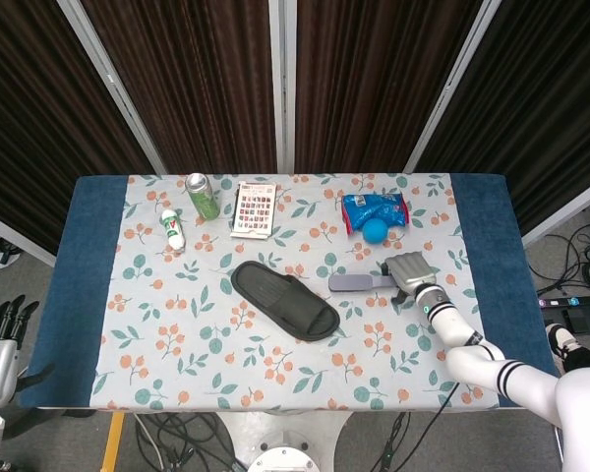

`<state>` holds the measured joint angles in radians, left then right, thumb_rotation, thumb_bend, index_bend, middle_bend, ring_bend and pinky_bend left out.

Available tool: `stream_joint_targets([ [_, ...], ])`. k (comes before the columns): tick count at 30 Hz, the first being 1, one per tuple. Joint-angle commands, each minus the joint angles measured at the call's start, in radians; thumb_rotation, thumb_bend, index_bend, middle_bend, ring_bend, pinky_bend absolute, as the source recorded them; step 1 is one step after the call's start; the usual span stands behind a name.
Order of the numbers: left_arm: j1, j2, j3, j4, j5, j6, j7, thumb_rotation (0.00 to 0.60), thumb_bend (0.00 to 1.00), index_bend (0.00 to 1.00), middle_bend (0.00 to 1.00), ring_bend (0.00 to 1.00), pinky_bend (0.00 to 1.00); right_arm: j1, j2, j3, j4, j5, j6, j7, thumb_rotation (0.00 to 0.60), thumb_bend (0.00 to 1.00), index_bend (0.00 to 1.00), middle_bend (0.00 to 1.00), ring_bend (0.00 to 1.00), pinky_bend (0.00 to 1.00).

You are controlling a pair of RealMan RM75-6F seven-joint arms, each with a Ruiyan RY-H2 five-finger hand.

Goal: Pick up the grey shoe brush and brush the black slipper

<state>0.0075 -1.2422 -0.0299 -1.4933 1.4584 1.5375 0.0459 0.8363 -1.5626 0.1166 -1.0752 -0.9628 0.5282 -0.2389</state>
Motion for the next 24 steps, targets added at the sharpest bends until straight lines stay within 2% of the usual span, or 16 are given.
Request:
stream_joint_targets([
  [1, 0.001, 0.001, -0.001, -0.001, -0.002, -0.001, -0.008, 0.600, 0.16, 0.16, 0.14, 0.06, 0.13, 0.001, 0.000, 0.007, -0.001, 0.002, -0.020, 0.034, 0.600, 0.00, 0.60, 0.64, 0.56, 0.68],
  [6, 0.003, 0.005, -0.001, -0.005, 0.000, 0.002, -0.016, 0.600, 0.16, 0.16, 0.15, 0.06, 0.13, 0.008, 0.012, 0.018, -0.003, -0.001, -0.061, 0.090, 0.600, 0.00, 0.66, 0.70, 0.64, 0.77],
  [16, 0.001, 0.012, -0.001, -0.013, 0.003, -0.004, -0.030, 0.600, 0.16, 0.16, 0.14, 0.06, 0.13, 0.028, 0.029, 0.015, -0.011, -0.003, -0.091, 0.130, 0.600, 0.01, 0.70, 0.74, 0.68, 0.82],
  [20, 0.002, 0.011, -0.002, -0.014, 0.000, -0.005, -0.033, 0.600, 0.16, 0.16, 0.14, 0.06, 0.13, 0.039, 0.024, 0.009, -0.005, 0.001, -0.092, 0.128, 0.600, 0.03, 0.75, 0.79, 0.74, 0.88],
  [24, 0.002, 0.007, -0.001, -0.009, -0.002, -0.007, -0.038, 0.600, 0.16, 0.16, 0.14, 0.06, 0.13, 0.051, 0.012, -0.001, 0.005, 0.012, -0.085, 0.112, 0.600, 0.12, 0.83, 0.81, 0.79, 0.93],
])
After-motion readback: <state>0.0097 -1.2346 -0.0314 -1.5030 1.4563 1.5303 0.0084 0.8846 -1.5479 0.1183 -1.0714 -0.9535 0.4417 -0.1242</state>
